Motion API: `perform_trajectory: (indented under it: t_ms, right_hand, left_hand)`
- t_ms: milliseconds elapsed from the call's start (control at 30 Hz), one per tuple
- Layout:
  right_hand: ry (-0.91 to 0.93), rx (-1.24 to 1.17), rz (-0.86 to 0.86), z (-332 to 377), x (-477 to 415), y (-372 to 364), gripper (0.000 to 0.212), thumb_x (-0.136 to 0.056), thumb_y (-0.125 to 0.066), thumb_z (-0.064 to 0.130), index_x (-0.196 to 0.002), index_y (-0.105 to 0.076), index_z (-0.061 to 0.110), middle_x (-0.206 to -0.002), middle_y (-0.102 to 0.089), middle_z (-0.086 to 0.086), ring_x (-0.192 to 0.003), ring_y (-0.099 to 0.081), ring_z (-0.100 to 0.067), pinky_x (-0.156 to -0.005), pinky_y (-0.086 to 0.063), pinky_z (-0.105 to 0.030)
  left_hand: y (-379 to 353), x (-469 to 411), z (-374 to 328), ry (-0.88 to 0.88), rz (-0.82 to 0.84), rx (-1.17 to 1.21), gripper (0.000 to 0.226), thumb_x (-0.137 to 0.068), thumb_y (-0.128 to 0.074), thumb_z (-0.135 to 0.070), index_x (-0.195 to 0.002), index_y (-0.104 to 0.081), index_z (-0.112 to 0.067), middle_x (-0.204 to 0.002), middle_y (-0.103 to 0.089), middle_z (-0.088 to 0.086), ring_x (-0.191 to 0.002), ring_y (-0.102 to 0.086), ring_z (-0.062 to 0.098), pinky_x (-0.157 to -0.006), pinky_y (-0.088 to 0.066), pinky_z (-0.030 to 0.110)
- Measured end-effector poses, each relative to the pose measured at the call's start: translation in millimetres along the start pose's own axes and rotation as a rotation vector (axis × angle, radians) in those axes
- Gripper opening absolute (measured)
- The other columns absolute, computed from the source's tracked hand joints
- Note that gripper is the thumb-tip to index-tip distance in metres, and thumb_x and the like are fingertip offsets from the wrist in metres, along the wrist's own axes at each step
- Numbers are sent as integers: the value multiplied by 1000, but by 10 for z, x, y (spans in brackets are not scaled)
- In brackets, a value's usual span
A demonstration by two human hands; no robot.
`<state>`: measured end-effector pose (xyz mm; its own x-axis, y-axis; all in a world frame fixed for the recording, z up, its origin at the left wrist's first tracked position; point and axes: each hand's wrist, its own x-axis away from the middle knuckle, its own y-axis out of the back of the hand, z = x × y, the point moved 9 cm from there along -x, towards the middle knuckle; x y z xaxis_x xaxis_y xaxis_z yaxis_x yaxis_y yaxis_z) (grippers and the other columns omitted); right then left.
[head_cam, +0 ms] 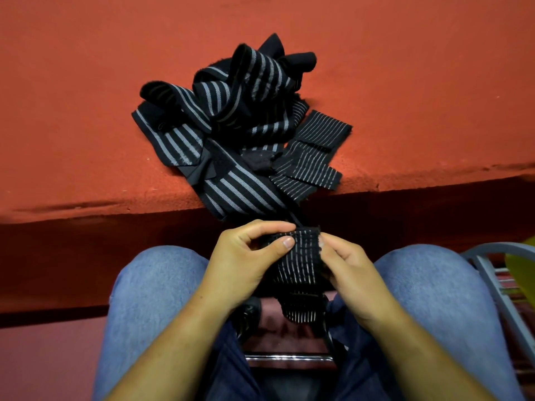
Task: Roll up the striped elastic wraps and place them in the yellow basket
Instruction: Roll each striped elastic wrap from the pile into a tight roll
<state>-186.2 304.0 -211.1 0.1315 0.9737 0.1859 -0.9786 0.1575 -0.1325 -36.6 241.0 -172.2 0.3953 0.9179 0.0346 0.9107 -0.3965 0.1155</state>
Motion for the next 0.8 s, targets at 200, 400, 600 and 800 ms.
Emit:
perform_trajectory:
  t_ms: [200,400,600,800]
  right_hand:
    - [-7,-22,16,20,7,-22,37,-111,-44,17,-115,-79,28,-114,-79,-5,-112,-73,-17,-94,-53,-32]
    - [-14,-80,24,24,23,-30,30,-107,-51,30,-112,-80,23,-113,-78,-8,-110,-73,-18,-90,-56,-29]
    - [68,47,-23,102,34,9,29,-97,-59,32,-114,-77,17,-104,-80,-5,-97,-75,-13,-81,-56,-23]
    - [91,29,-53,84,15,76,26,-103,-55,32,-115,-76,22,-108,-79,-8,-100,-74,-18,-85,-55,-33]
  left_hand:
    - [3,-3,-5,-30,-6,-42,18,-89,-80,-11,-104,-82,-20,-103,-78,-5,-102,-73,9,-92,-51,19]
    - [24,-4,-25,-74,-22,-104,20,-87,-82,-15,-102,-82,-28,-104,-75,-8,-107,-70,9,-95,-49,17]
    - [-2,18,-9,-98,-14,-180,23,-87,-83,-17,-105,-81,-32,-105,-73,-10,-107,-69,11,-93,-50,17]
    - [33,-19,87,50,-25,-46,13,-96,-72,-18,-106,-80,-21,-102,-79,-8,-93,-71,-2,-81,-50,13]
